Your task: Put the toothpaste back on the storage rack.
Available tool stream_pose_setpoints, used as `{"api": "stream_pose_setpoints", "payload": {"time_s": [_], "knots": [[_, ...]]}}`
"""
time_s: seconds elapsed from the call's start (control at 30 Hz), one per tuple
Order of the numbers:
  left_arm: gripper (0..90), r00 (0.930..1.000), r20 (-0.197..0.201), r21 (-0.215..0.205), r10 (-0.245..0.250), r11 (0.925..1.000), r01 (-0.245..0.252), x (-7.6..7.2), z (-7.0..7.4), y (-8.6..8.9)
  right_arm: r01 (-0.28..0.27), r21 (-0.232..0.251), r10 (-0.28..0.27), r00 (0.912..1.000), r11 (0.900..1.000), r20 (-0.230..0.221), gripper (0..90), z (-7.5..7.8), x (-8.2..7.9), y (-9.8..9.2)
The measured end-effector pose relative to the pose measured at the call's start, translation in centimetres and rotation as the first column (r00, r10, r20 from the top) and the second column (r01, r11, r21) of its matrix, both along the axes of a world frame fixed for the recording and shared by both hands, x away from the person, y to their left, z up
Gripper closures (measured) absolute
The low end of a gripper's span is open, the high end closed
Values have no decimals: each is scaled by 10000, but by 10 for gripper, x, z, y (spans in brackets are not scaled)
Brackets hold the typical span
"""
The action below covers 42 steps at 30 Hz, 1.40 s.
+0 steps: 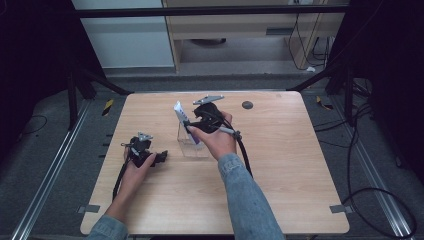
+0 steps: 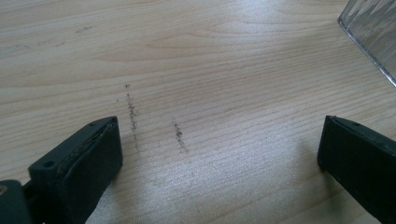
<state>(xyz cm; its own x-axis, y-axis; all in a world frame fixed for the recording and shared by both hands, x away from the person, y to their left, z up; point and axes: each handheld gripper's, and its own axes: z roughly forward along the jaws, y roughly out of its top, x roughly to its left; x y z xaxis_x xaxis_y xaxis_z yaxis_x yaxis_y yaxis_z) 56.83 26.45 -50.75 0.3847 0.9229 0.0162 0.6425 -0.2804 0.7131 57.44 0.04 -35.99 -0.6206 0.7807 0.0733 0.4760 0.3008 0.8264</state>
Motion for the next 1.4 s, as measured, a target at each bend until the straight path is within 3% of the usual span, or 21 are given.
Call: {"api": "stream_pose_setpoints", "payload": {"time_s": [0.2, 0.33, 0.5, 0.7, 0.97, 1.23, 1.4], "knots": [[0, 10000, 1, 4, 33, 10000, -33, -2, 0, 1, 21, 72, -22, 9999, 10000, 152, 160, 5, 2, -12], [0, 10000, 11, 16, 51, 10000, -51, -4, 0, 2, 63, -93, -58, 9986, 9999, 517, 94, 10, -1, -25], [0, 10000, -15, 5, -5, 10000, 5, -6, 0, 2, -232, -56, 235, 9966, 9997, 788, 82, 16, -3, -46], [0, 10000, -2, 36, -18, 10000, 18, -8, 0, 2, 40, -175, -27, 9974, 9998, 723, 85, 19, 4, -74], [0, 9996, 2, 38, 291, 9996, -291, -10, 0, 0, 893, -402, -863, 9937, 9952, 712, 79, 18, 7, -120], [0, 9992, 10, 28, 396, 9992, -396, -15, 0, 0, 2019, -417, -1994, 9783, 9785, 568, 87, 2, -8, -157], [0, 9991, 3, 43, 436, 9990, -436, -18, 0, 0, 2390, -569, -2356, 9700, 9694, 602, 102, -8, -18, -172]]}}
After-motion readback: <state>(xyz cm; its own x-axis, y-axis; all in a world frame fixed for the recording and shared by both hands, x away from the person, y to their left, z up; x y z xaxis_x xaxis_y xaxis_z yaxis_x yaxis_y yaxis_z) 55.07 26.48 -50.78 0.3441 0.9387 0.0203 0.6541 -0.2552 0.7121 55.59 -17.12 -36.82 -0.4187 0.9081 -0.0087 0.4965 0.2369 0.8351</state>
